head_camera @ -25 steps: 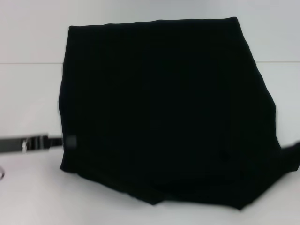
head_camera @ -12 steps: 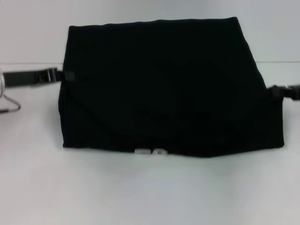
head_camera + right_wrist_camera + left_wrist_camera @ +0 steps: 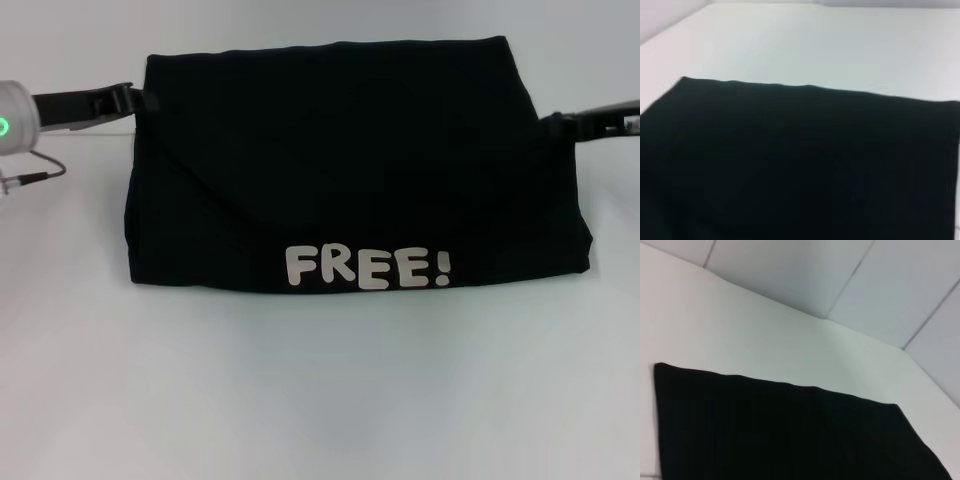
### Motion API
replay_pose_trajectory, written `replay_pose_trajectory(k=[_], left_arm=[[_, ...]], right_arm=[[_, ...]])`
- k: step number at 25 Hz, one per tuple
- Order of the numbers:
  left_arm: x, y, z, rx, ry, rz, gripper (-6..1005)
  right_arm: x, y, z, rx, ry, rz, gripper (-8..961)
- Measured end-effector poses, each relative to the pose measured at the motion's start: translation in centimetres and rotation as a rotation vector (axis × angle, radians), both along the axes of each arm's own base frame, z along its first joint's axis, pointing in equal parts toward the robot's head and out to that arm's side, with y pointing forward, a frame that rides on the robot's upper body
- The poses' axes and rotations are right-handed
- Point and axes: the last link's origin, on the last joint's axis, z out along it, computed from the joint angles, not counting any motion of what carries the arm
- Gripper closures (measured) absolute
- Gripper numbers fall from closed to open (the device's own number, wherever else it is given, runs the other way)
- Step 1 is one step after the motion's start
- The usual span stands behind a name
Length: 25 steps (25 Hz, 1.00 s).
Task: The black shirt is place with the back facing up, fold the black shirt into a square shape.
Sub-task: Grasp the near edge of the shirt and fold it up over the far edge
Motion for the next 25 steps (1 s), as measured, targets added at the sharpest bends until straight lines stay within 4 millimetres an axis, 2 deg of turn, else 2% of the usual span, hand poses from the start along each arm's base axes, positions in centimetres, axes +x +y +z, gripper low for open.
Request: replay_pose_trajectory(k=[7,14,25], left_arm=[[-0.6,0.3,-2.6,0.023,0.039,0.049,977],[-1.0,-0.2,-5.1,0.029,0.064,0.08,976],[-0.2,-0.8,-7.1,-0.047,0.112,0.033,976]], right_arm=[[0.0,1.2,-2.2,0.084,-0.081,0.002,900],[0.0,1.1,-4.4,0.126,-0.097,0.015,899],[1.5,-0.1,-5.3,0.131,-0.046,-0.049,896]])
